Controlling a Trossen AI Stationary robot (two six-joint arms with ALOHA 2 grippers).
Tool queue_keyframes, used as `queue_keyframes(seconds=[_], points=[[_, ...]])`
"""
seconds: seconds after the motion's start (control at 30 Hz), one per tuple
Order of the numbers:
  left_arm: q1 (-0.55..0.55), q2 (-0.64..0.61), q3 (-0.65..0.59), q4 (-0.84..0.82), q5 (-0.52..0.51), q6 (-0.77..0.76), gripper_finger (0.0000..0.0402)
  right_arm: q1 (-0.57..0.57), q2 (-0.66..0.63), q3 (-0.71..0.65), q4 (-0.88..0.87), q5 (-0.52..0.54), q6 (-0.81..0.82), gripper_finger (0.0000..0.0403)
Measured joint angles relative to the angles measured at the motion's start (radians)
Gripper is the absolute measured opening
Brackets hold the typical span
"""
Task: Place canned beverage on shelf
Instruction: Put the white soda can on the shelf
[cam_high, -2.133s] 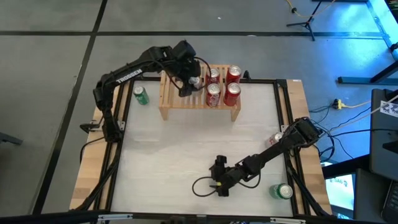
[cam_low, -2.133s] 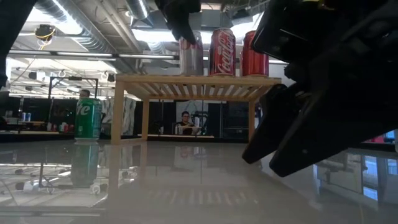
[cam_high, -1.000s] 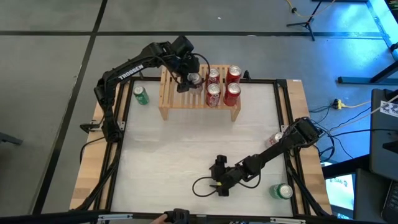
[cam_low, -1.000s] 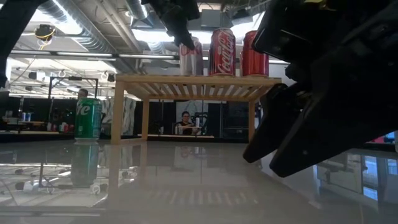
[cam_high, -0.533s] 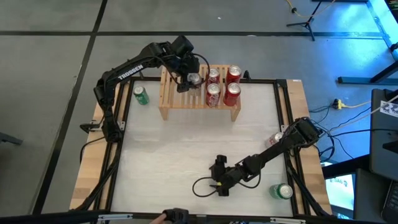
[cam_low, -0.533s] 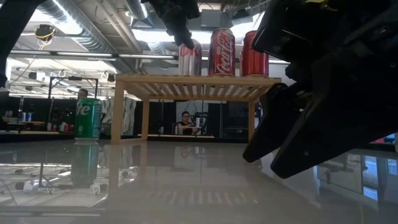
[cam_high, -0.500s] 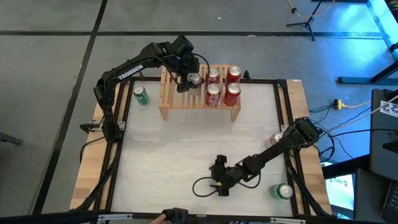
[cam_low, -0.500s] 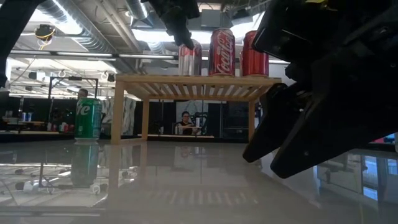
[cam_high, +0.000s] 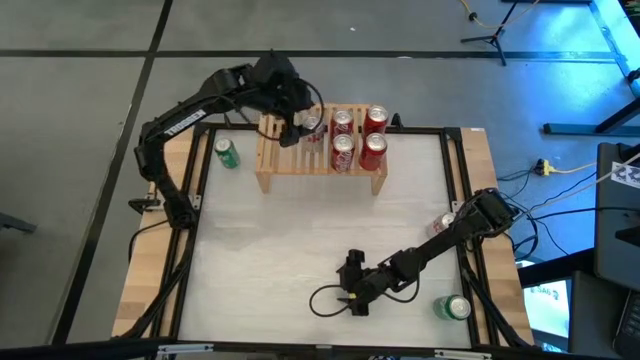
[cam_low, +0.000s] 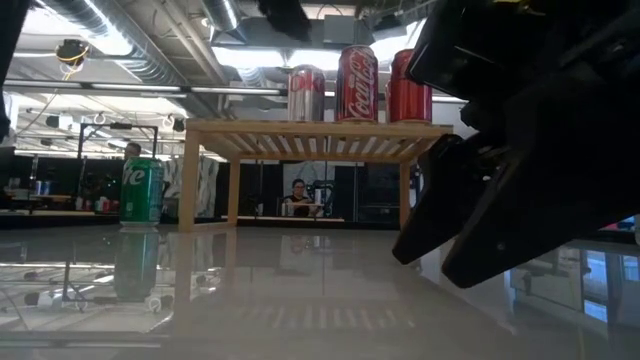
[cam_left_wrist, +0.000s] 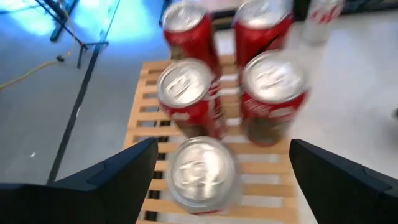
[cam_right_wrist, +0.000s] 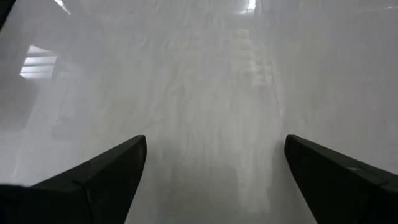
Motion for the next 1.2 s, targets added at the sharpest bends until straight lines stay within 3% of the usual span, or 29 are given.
queue_keyframes(seconds=[0.2,0.33,0.47,0.6,0.73,0.97,1.2], points=[[-0.078,-0.081,-0.001,-0.103,0.034,-0.136,0.0355,0.000,-0.005,0.000,0.006,-0.057,0.019,0.0381],[-0.172,-0.149,-0.075,-0.169,0.072,-0.270,0.0355,-0.018,-0.013,0.001,-0.004,-0.149,0.039,0.0381],[-0.334,-0.269,-0.280,-0.097,-0.066,-0.360,0.0355,-0.032,-0.053,0.042,-0.201,-0.182,0.072,0.0381],[-0.499,-0.422,-0.564,0.070,-0.274,-0.455,0.0355,-0.017,-0.132,0.088,-0.408,-0.162,0.095,0.0381],[-0.623,-0.564,-0.864,0.282,-0.371,-0.545,0.0355,-0.008,-0.246,0.121,-0.641,-0.082,0.176,0.0381],[-0.725,-0.667,-1.300,0.764,-0.385,-0.573,0.0355,-0.018,-0.421,0.200,-1.223,0.055,0.490,0.0381],[-0.756,-0.652,-1.564,1.183,-0.384,-0.554,0.0355,-0.031,-0.541,0.206,-1.557,0.001,0.707,0.0381]])
